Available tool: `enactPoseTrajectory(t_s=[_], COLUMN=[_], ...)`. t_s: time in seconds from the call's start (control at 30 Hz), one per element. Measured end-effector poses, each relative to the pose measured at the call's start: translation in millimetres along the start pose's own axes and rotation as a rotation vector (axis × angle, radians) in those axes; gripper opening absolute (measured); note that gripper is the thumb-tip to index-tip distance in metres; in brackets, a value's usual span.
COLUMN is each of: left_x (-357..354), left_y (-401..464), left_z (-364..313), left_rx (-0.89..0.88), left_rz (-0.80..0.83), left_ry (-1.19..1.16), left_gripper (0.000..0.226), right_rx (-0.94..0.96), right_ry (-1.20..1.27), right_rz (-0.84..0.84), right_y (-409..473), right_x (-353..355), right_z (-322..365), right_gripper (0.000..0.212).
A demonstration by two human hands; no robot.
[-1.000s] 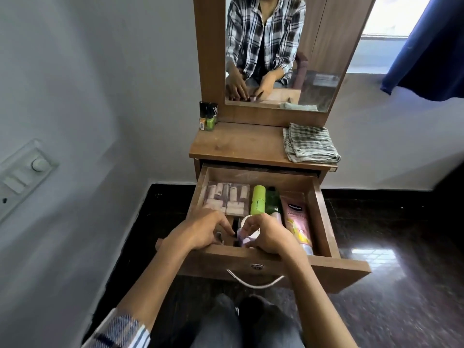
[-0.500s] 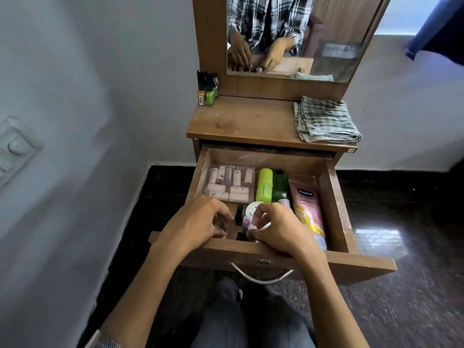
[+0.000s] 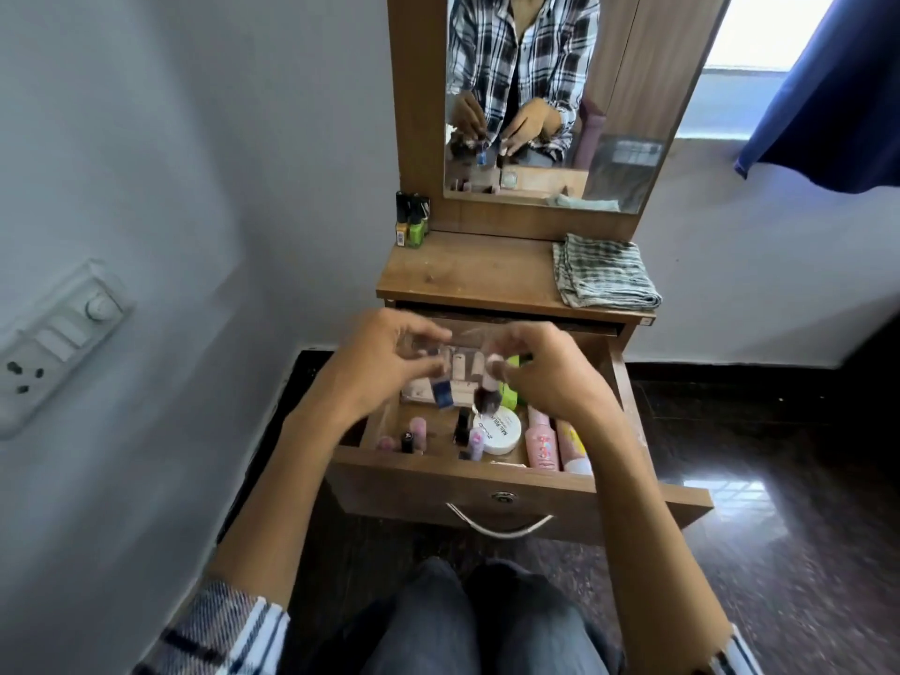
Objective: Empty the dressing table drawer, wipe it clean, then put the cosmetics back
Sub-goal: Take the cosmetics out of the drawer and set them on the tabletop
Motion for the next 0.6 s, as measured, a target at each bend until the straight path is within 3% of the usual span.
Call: enactPoseTrajectory(t_s=[0.23, 0.43, 0.6], left_x=[59.6, 78.8, 83.9], left_y=[43.6, 113.3, 164.7], left_z=[-2.0, 39.1, 74.3], left_rx=[-0.097, -0.087, -0.052], left_rz=[-0.305, -0.450, -0.537], left_ry=[-0.125, -0.146, -0.159], left_gripper=[0.036, 0.032, 0.029], right_rx=[0.194, 0.307, 0.278], right_ry=[0.198, 0.174, 0.160], right_rz=[-0.164, -0.332, -0.385], right_y=[59.7, 140.5, 206.2], right_x=[20.4, 7.6, -9.3], right_z=[47.2, 60.3, 44.7], right_gripper=[0.011, 0.021, 0.027])
Point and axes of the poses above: each hand's wrist, its own y-axis towards the middle knuckle, its own x-axis out of the back of the hand, z = x × y, the point moved 8 cm from there along y, towards the middle knuckle, and after that the axes turned 8 degrees about z, right-handed, at the moved point
